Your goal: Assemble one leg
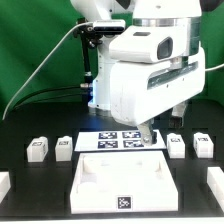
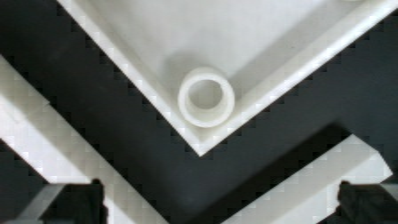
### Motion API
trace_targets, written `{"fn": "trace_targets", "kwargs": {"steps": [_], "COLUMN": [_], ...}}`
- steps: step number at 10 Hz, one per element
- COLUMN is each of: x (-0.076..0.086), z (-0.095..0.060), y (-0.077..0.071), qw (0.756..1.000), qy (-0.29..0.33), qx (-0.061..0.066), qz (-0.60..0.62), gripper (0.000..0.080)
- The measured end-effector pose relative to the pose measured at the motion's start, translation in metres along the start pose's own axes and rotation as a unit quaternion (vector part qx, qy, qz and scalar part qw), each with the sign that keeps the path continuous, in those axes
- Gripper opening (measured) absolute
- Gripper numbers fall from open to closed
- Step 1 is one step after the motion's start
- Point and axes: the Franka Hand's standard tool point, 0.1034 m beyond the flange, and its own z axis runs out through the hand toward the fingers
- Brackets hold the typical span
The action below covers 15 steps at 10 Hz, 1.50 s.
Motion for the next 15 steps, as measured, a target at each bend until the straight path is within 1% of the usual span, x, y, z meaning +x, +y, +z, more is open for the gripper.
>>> {"fn": "trace_targets", "kwargs": {"steps": [6, 7, 8, 9, 11, 12, 13, 14, 15], "x": [0.000, -0.004, -0.023, -0.046, -0.091, -0.111, -0.126, -0.131, -0.130], "z": [0.000, 0.002, 0.009, 0.015, 0.028, 0.042, 0.057, 0.068, 0.076], "y": [0.000, -0.001, -0.013, -0.029, -0.047, -0.054, -0.061, -0.064, -0.064], "qw": [1.000, 0.999, 0.990, 0.982, 0.948, 0.935, 0.935, 0.937, 0.937], "qy": [0.000, 0.001, 0.001, -0.001, -0.002, 0.000, 0.004, 0.006, 0.007], "qx": [0.000, -0.002, -0.003, -0.002, 0.001, 0.005, 0.005, 0.009, 0.012], "qz": [-0.018, -0.054, -0.138, -0.186, -0.319, -0.356, -0.354, -0.350, -0.348], "gripper": [0.0650, 0.0650, 0.0650, 0.0650, 0.0650, 0.0650, 0.0650, 0.0650, 0.0650]}}
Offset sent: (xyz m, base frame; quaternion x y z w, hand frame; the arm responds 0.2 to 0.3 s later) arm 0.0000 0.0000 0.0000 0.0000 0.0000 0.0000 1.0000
